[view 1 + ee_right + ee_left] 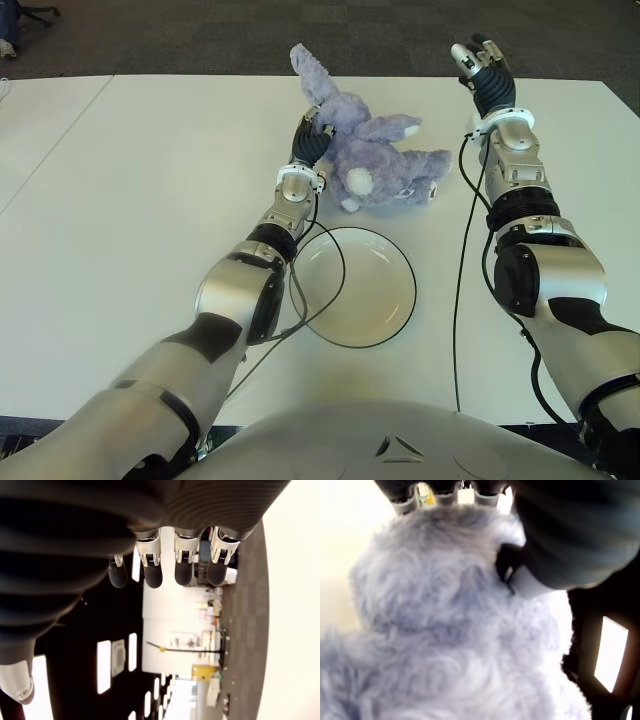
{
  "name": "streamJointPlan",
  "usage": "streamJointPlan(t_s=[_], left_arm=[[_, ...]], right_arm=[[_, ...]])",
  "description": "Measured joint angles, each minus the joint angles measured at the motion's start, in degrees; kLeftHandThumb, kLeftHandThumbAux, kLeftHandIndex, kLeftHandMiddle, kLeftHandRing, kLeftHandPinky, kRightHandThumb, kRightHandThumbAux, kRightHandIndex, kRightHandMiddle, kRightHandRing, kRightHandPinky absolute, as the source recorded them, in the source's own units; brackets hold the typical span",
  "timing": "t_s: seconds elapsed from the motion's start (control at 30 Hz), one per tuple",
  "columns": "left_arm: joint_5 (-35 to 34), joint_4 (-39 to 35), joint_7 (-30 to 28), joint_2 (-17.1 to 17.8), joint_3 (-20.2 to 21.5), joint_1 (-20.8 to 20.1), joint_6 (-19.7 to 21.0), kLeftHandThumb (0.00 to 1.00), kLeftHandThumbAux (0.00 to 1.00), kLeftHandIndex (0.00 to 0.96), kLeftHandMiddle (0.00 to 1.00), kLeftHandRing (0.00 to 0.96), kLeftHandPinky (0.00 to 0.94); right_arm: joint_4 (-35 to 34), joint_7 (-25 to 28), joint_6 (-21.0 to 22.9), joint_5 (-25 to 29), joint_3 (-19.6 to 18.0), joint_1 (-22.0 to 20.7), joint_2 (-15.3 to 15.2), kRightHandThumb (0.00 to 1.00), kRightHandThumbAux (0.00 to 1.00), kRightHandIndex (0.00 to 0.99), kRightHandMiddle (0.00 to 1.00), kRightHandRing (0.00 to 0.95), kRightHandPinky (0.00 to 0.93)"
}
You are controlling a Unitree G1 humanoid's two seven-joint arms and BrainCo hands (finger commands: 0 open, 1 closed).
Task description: Put the doll into the plate.
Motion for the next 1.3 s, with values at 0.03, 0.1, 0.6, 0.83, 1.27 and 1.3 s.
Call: streamJointPlan(t_s=[0.03,0.1,0.6,0.83,1.27,1.3], left_arm=[[0.00,0.00,0.05,-0.06,0.00,0.00,-0.06,0.745,0.696,0.442,0.889,0.886,0.875],[0.01,0.00,0.05,-0.14,0.02,0.00,-0.16,0.745,0.696,0.442,0.896,0.893,0.883],[0.05,0.01,0.15,-0.40,0.02,0.05,-0.16,0.745,0.696,0.441,0.900,0.894,0.881],[0.12,0.01,0.77,-0.41,-0.05,0.27,-0.16,0.745,0.695,0.441,0.902,0.892,0.882],[0.33,0.01,0.82,-0.28,0.02,0.36,-0.68,0.744,0.695,0.441,0.913,0.902,0.892],[0.34,0.01,0.82,-0.29,0.03,0.35,-0.68,0.744,0.695,0.441,0.915,0.903,0.892]], right_arm=[[0.00,-0.18,-0.13,0.04,-0.10,-0.05,0.01,0.112,0.568,0.000,0.000,0.000,0.000],[-0.04,-0.62,-0.27,0.11,-0.27,-0.05,0.11,0.111,0.579,0.000,0.000,0.000,0.000],[-1.58,-3.71,-4.44,-0.46,0.75,9.01,5.06,0.078,0.569,0.000,0.000,0.000,0.033],[-2.43,-0.83,-4.16,-0.56,2.12,15.25,5.43,0.076,0.594,0.000,0.000,0.013,0.085],[-21.25,14.01,0.96,-2.18,9.58,29.80,1.29,0.035,0.525,0.000,0.002,0.015,0.034],[-21.98,15.08,1.56,-2.47,10.13,30.38,0.77,0.032,0.520,0.000,0.000,0.012,0.033]])
